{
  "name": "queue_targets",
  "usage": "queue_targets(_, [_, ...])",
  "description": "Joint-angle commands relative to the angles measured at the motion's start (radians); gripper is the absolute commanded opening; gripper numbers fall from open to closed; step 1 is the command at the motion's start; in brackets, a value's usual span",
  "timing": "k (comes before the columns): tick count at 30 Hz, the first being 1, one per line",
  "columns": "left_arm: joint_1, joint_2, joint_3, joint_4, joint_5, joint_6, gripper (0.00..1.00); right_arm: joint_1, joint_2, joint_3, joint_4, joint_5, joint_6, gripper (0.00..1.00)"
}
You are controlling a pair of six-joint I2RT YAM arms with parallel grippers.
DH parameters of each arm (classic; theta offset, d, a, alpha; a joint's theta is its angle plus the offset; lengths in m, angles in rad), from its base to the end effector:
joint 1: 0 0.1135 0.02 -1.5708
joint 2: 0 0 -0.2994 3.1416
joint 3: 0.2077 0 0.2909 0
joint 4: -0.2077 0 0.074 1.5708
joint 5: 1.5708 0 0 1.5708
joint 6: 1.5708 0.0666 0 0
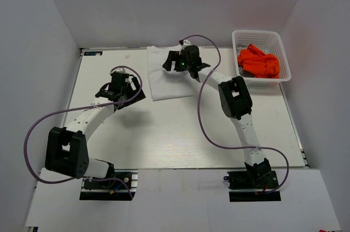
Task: Fold and stack the t-shirts
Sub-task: Fold the folded rectangular tshirt in 1/3 of the way, then grab one side of the 2/3 rectangular tshirt with both arms
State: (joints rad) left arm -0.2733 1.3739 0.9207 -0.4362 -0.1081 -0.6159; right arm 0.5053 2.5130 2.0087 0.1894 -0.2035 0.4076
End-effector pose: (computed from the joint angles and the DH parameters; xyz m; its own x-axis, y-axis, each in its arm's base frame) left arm 0.3215 -0.0827 0.2275 -0.7277 -0.3925 -0.5626 -0.2664 0.9175 -0.2955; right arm 0.5822 0.3374 0.1614 -0.5034 0.1652 -0.8481 -0.4822 0.7608 0.4344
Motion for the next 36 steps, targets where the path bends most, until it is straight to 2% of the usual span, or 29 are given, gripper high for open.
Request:
queue_targets(1, [0.000, 0.027, 0.049, 0.043, 0.109, 0.050, 1.00, -0.005, -0.209, -0.161, 0.016, 0.041, -0.039, 0.90])
queue_targets(2, [-0.009, 0.048, 0.049, 0.059, 0.129, 0.050, 1.00, -0.005, -0.306, -0.245, 0.024, 0.045, -0.044, 0.90])
queue_targets(5, [-0.018, 0.091, 0.069, 0.117, 0.205, 0.074, 1.00, -0.022, -0.416, -0.393, 0.002, 0.078, -0.035, 0.90])
queue_targets(6, [-0.030, 0.126, 0.069, 0.128, 0.232, 0.074, 1.00, -0.027, -0.468, -0.494, -0.034, 0.081, -0.033, 0.90])
queue_targets(11, [-0.072, 0.266, 0.164, 0.142, 0.245, 0.105, 1.00, -0.070, -0.598, -0.692, -0.140, 0.079, -0.007, 0.90])
queue_targets(16, [-0.101, 0.376, 0.234, 0.119, 0.222, 0.123, 0.86, -0.105, -0.606, -0.749, -0.230, -0.011, -0.009, 0.90])
queue_targets(21, [-0.110, 0.461, 0.254, 0.108, 0.157, 0.114, 0.75, -0.108, -0.545, -0.742, -0.203, -0.135, 0.008, 0.90])
queue_targets(28, [-0.110, 0.545, 0.296, 0.099, 0.067, 0.105, 0.54, -0.100, -0.468, -0.728, -0.222, -0.185, 0.043, 0.90])
queue_targets(29, [-0.110, 0.545, 0.296, 0.099, 0.067, 0.105, 0.48, -0.102, -0.465, -0.740, -0.222, -0.189, 0.045, 0.85])
queue_targets(32, [-0.110, 0.570, 0.296, 0.112, 0.090, 0.105, 0.39, -0.099, -0.457, -0.752, -0.219, -0.197, 0.062, 0.78])
queue_targets(34, [-0.110, 0.593, 0.296, 0.122, 0.102, 0.105, 0.34, -0.102, -0.459, -0.763, -0.220, -0.192, 0.066, 0.64])
queue_targets(35, [-0.110, 0.593, 0.296, 0.122, 0.102, 0.105, 0.25, -0.100, -0.459, -0.762, -0.219, -0.183, 0.068, 0.57])
queue_targets(36, [-0.110, 0.605, 0.296, 0.122, 0.102, 0.105, 0.19, -0.099, -0.456, -0.769, -0.217, -0.171, 0.069, 0.43])
